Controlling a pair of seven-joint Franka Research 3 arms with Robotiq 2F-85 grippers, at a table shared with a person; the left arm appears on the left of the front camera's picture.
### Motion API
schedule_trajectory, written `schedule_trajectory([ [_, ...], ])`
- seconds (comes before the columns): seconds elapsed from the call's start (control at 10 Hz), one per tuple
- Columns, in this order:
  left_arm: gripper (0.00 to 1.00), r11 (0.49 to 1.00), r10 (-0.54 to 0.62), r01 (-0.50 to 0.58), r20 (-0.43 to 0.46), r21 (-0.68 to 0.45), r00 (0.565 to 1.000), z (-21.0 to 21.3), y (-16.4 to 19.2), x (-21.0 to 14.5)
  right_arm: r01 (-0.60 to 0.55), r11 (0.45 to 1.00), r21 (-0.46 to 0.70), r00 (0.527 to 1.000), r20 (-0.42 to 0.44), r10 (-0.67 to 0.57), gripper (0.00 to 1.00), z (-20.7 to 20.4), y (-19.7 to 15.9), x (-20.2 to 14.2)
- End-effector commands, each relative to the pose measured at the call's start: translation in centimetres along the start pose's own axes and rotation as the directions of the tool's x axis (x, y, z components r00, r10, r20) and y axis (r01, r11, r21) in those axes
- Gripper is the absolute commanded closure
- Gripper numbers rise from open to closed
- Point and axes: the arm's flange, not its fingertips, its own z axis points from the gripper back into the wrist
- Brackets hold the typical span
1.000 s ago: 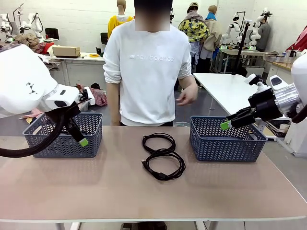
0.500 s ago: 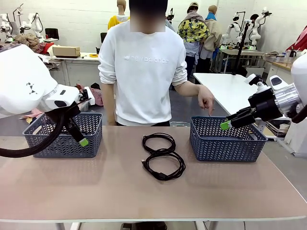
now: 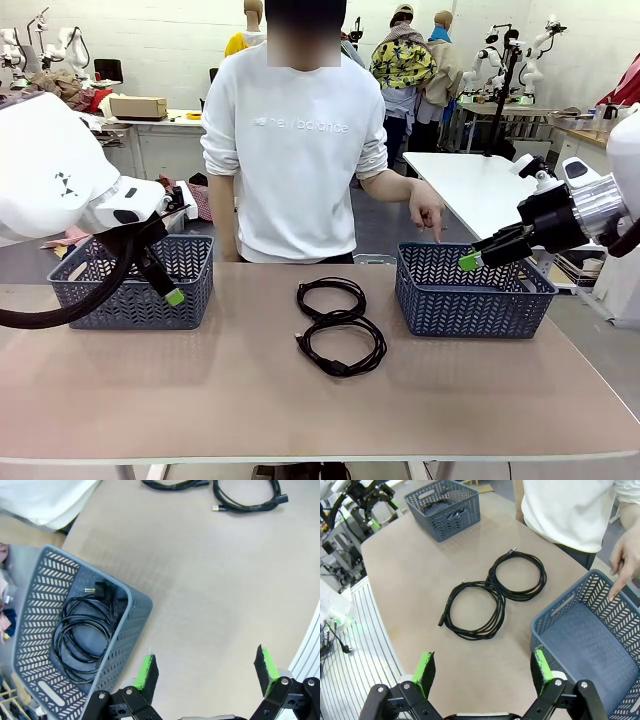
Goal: Organize the cables according to human instructions.
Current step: Pick up a bundle of cables and place it in the basket indicated by the human.
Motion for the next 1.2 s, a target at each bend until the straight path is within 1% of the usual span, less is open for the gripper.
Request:
schedule_trajectory([
  [0.0,0.00,1.000,0.004,-0.004,-0.001,0.005,1.000,0.1,0.1,-0.1,-0.019,1.000,0.011,0.999,0.032,0.019,0.00,-0.2,-0.3,0.2],
  [0.3,0.00,1.000,0.004,-0.004,-0.001,0.005,1.000,0.1,0.1,-0.1,-0.019,1.000,0.011,0.999,0.032,0.019,0.00,-0.2,-0.3,0.2],
  [0.4,0.00,1.000,0.004,-0.004,-0.001,0.005,1.000,0.1,0.1,-0.1,0.000,1.000,0.000,1.000,0.000,0.000,0.00,0.0,0.0,0.0],
  [0.6,0.00,1.000,0.004,-0.004,-0.001,0.005,1.000,0.1,0.1,-0.1,0.044,0.999,-0.019,0.997,-0.058,-0.045,0.00,-1.3,1.3,1.1],
  [0.7,0.00,1.000,0.004,-0.004,-0.001,0.005,1.000,0.1,0.1,-0.1,0.058,0.998,-0.034,0.994,-0.093,-0.061,0.00,-2.1,2.0,1.6],
  [0.8,0.00,1.000,0.004,-0.004,-0.001,0.005,1.000,0.1,0.1,-0.1,0.062,0.996,-0.062,0.983,-0.167,-0.072,0.00,-3.2,2.9,2.3],
  [1.1,0.00,1.000,0.004,-0.004,-0.001,0.005,1.000,0.1,0.1,-0.1,0.081,0.991,-0.102,0.948,-0.299,-0.108,0.00,-7.5,5.6,4.0],
])
